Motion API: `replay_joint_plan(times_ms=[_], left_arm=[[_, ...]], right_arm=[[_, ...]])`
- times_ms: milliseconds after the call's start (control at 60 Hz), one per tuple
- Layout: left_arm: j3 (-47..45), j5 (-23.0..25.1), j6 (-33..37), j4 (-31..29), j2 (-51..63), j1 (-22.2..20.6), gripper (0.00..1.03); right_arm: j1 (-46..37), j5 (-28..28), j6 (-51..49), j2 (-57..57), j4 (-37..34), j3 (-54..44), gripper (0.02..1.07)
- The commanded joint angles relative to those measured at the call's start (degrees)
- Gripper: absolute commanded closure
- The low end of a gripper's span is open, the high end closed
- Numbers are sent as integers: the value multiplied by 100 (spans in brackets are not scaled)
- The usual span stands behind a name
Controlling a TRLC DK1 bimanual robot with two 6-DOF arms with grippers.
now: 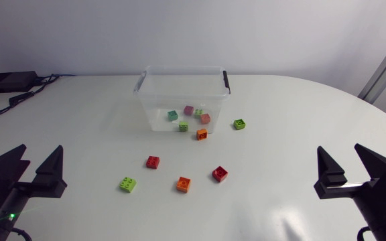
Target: Place the duplo bricks in the container
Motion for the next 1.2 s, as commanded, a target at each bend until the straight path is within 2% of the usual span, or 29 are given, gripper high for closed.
replay_joint_plan(times_ms=[0,200,350,483,583,833,917,983,1133,1183], left_arm=[[-134,7,-70,-1,-50,-45,4],[-73,7,-131,-10,-58,-1,4],[305,-2,-149,-256,-32,-19,4],[903,-2,-167,-432,697,-80,4],[1298,-2,-167,-441,1216,-159,4],[2256,-46,-395,-739,2772,-871,5],[2581,-204,-386,-1109,3299,-1126,6],[3056,-283,-377,-1697,4011,-1337,6],[4102,-248,53,-2963,5769,-1337,6],[4339,-195,71,-3209,6279,-1337,6]], right_arm=[[32,-14,76,-34,-16,-134,6],[32,12,76,-43,10,-134,6],[58,3,76,-34,-16,33,6],[102,12,76,71,-34,358,6],[111,21,76,564,36,648,6],[146,38,85,2304,168,1553,6],[146,38,85,2858,133,1861,6],[146,65,94,3297,19,2142,6],[155,56,217,3780,-157,2467,6],[155,38,217,3930,-280,2581,6]])
